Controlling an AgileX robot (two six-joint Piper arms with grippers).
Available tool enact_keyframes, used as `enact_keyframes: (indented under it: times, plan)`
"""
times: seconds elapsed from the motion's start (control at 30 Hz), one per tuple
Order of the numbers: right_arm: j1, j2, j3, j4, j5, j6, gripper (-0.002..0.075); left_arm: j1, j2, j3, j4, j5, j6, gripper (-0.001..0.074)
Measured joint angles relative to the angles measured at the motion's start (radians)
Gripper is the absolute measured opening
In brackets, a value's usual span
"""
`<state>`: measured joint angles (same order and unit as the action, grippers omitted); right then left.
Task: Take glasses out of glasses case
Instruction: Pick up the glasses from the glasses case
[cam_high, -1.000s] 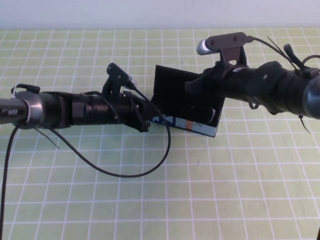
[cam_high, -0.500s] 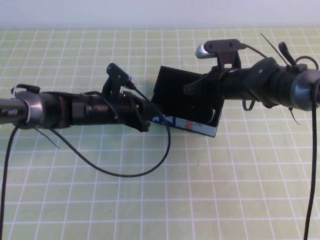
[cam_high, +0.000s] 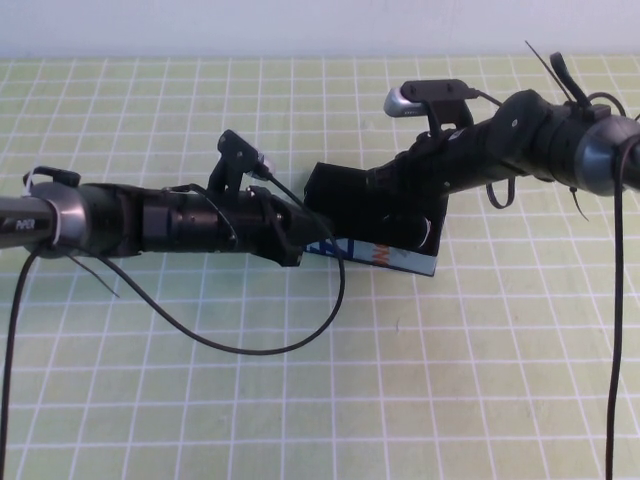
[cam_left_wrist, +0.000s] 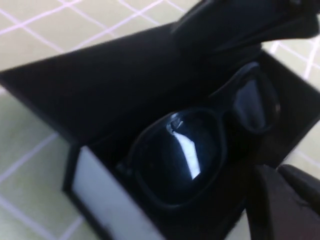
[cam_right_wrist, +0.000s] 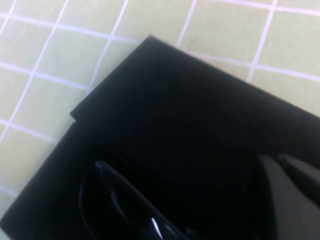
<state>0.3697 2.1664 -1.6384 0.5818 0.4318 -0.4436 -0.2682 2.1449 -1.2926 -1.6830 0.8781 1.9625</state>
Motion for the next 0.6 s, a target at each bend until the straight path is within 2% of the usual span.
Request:
enact_keyframes:
  times: [0.17, 0.33, 0.47, 0.6]
  plan:
    - [0.0, 0.008, -0.057, -0.074, 0.095, 0.04, -0.0016, 0.0, -0.073, -0.002, 0.018, 0.0, -0.054, -0.0004]
    - [0.0, 0.013, -0.097, -0.099, 0.182, 0.041, -0.0016, 0.0, -0.129, -0.058, 0.018, -0.072, -0.11, -0.0004]
    - [0.0, 0.014, -0.122, -0.115, 0.235, 0.042, -0.0016, 0.0, -0.114, -0.141, 0.051, -0.163, -0.145, -0.0004]
    - [0.0, 0.019, -0.166, -0.125, 0.309, 0.043, -0.0016, 0.0, -0.042, -0.275, 0.118, -0.157, -0.251, -0.0004]
